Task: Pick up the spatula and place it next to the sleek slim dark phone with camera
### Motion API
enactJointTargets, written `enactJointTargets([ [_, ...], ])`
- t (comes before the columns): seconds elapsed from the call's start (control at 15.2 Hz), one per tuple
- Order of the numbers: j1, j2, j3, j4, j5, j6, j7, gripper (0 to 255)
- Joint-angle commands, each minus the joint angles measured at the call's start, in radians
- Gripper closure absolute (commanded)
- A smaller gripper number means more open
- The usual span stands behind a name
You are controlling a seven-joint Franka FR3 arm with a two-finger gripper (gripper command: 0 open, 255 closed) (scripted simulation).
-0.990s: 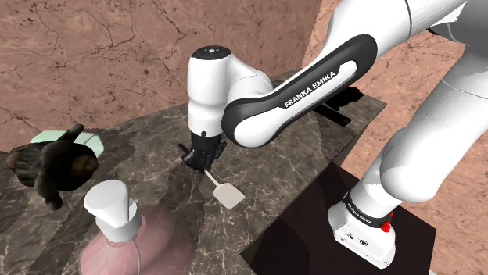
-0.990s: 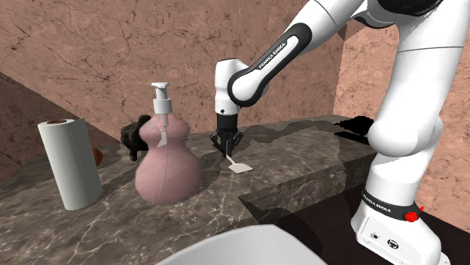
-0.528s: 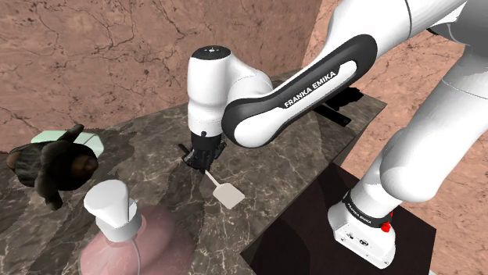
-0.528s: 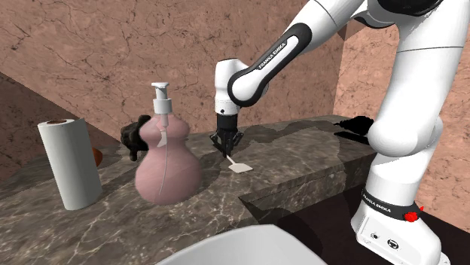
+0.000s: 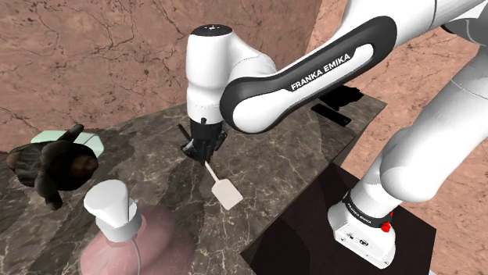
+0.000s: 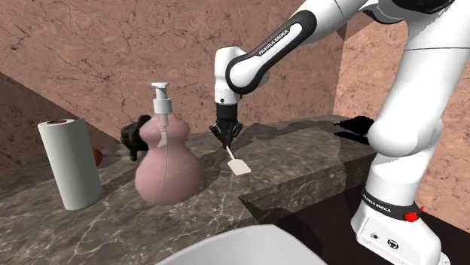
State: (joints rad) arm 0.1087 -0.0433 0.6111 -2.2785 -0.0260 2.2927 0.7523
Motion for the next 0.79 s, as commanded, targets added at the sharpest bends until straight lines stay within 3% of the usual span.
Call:
enactJointTargets([
  [0.0, 0.000, -0.019, -0.002, 0.013, 0.016, -0.029, -0.013, 255],
  [0.46, 0.001, -0.071, -0.011, 0.063, 0.051, -0.122, -0.042, 255],
  [0.73, -0.023, -0.168, -0.081, -0.033, 0.109, -0.112, -0.174, 255],
])
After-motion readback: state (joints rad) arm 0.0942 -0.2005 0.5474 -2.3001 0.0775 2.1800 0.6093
